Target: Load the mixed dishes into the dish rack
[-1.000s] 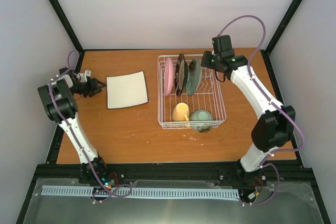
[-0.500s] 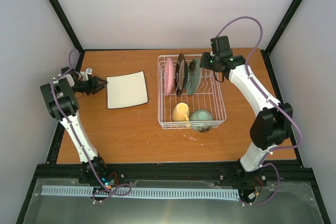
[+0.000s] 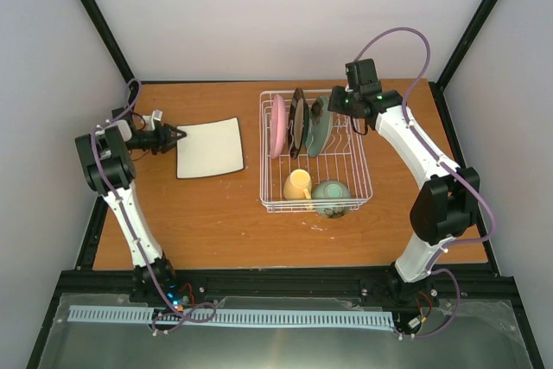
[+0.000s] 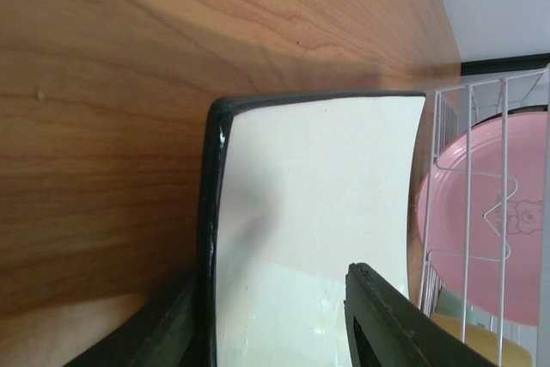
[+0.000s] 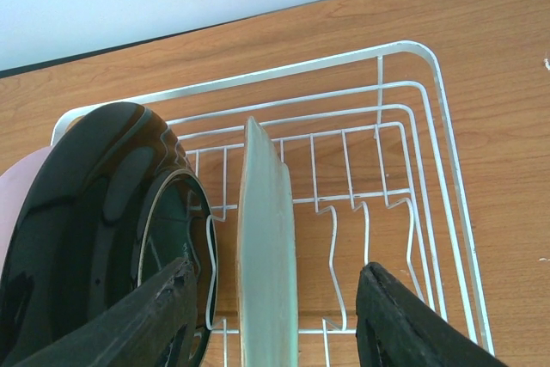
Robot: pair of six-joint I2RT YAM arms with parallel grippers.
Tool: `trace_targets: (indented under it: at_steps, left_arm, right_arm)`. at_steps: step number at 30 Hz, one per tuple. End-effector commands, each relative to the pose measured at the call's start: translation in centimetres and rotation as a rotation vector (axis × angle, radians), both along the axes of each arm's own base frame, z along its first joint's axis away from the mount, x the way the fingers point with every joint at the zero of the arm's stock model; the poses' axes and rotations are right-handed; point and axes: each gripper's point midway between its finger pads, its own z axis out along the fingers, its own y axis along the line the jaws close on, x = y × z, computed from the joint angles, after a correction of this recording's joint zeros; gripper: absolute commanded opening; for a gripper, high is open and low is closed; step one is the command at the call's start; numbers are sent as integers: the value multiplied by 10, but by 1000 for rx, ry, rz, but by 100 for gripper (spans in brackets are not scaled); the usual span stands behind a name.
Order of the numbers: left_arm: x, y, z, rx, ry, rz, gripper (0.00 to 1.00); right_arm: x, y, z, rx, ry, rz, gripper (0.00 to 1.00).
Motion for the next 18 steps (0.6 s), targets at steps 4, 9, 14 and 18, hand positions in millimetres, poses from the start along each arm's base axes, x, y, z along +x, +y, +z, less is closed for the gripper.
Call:
trace_targets:
  at_steps: [4, 9, 14, 18]
  left_arm:
    - [12, -14, -24, -12, 11, -31, 24]
    - [13, -16, -28, -24, 14, -39, 3]
    - [14, -17, -20, -34, -3, -54, 1]
    - [21, -16, 3, -44, -44, -60, 1]
  right_arm:
    - [3, -4, 11, -1, -26, -12, 50]
    - [2, -5, 9, -6, -20, -14, 51]
    - [3, -4, 8, -6, -17, -8, 50]
    - [2, -3, 7, -3, -13, -7, 51]
